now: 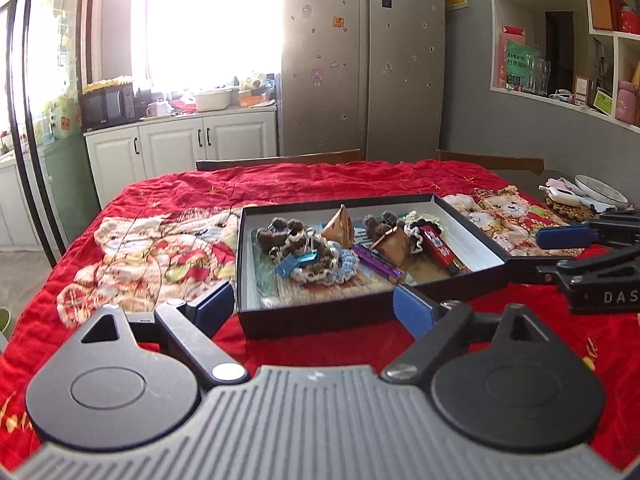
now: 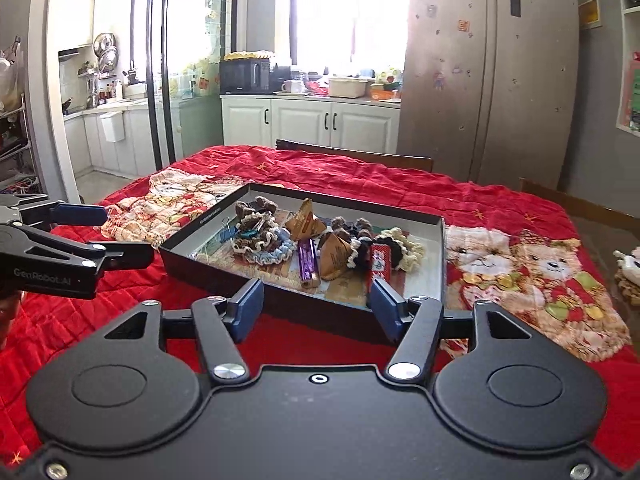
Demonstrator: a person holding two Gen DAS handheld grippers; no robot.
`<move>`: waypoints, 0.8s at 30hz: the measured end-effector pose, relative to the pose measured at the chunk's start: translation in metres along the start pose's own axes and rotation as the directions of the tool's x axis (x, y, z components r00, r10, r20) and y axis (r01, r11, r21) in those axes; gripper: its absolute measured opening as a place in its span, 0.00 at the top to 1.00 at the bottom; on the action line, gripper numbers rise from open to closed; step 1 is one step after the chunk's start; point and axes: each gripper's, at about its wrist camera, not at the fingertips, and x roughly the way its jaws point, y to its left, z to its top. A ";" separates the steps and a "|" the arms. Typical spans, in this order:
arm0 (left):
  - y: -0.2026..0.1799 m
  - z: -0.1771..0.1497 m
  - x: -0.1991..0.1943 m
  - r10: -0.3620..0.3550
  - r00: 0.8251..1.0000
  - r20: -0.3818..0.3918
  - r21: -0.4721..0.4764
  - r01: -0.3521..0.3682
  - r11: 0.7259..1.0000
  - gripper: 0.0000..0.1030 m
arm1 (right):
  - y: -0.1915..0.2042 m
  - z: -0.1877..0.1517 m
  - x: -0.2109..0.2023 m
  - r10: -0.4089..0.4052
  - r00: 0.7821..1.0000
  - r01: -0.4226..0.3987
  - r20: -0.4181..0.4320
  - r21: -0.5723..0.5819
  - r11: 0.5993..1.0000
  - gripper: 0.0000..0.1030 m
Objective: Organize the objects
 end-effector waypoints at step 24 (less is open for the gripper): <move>-0.025 -0.030 -0.049 0.071 0.997 -0.019 -0.020 -0.071 0.997 0.00 | 0.024 -0.055 -0.050 -0.086 0.995 0.091 -0.046 0.121 0.988 0.07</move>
